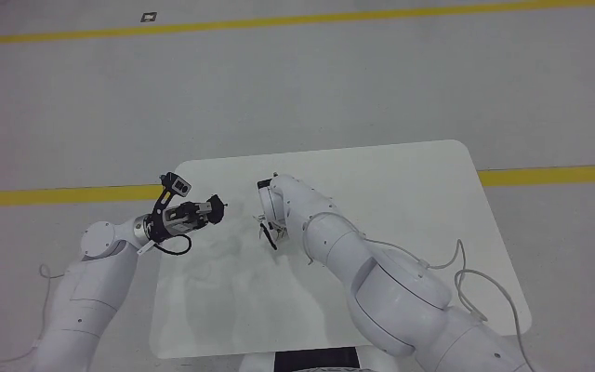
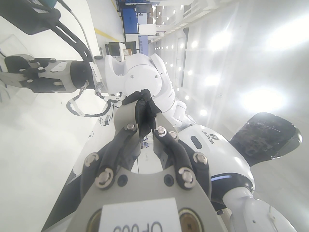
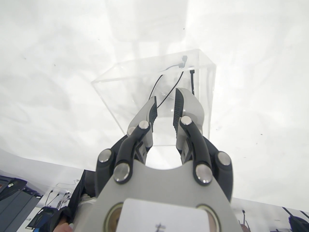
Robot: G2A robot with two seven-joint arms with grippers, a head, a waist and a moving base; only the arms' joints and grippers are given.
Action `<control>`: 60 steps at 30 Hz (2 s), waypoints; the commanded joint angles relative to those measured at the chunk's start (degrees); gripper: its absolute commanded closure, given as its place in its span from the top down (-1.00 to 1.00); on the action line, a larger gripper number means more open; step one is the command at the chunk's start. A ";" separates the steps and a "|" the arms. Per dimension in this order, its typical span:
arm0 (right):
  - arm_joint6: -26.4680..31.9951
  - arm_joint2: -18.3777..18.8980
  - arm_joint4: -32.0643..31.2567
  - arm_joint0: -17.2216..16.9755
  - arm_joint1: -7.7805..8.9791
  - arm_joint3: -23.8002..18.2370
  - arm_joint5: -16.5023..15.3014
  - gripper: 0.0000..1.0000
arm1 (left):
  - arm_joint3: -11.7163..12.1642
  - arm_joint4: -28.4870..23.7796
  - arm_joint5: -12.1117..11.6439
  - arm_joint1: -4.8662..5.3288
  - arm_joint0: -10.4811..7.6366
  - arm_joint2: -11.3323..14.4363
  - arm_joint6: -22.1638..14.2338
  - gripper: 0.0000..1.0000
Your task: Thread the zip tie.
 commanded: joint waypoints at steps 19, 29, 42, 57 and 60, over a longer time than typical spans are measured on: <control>1.26 -0.45 -1.29 -0.73 0.00 -0.35 0.00 -0.80 | 0.00 0.00 0.00 0.00 0.00 0.00 0.00 -1.00; 1.44 -0.24 -2.01 -0.40 0.00 -0.33 0.00 -1.00 | 0.00 0.00 0.00 0.00 0.00 0.00 0.00 -1.00; 1.74 1.02 0.55 1.66 0.00 -1.29 0.00 -1.00 | 0.00 0.00 0.00 0.00 0.00 0.00 0.00 -1.00; 3.90 2.44 8.05 3.98 0.30 -3.28 -0.03 -1.00 | 0.00 0.00 0.00 0.00 0.00 0.00 0.00 -1.00; 4.73 2.21 7.71 3.57 0.54 -4.59 0.00 -1.00 | 0.00 0.00 0.00 0.00 0.00 0.00 0.00 -1.00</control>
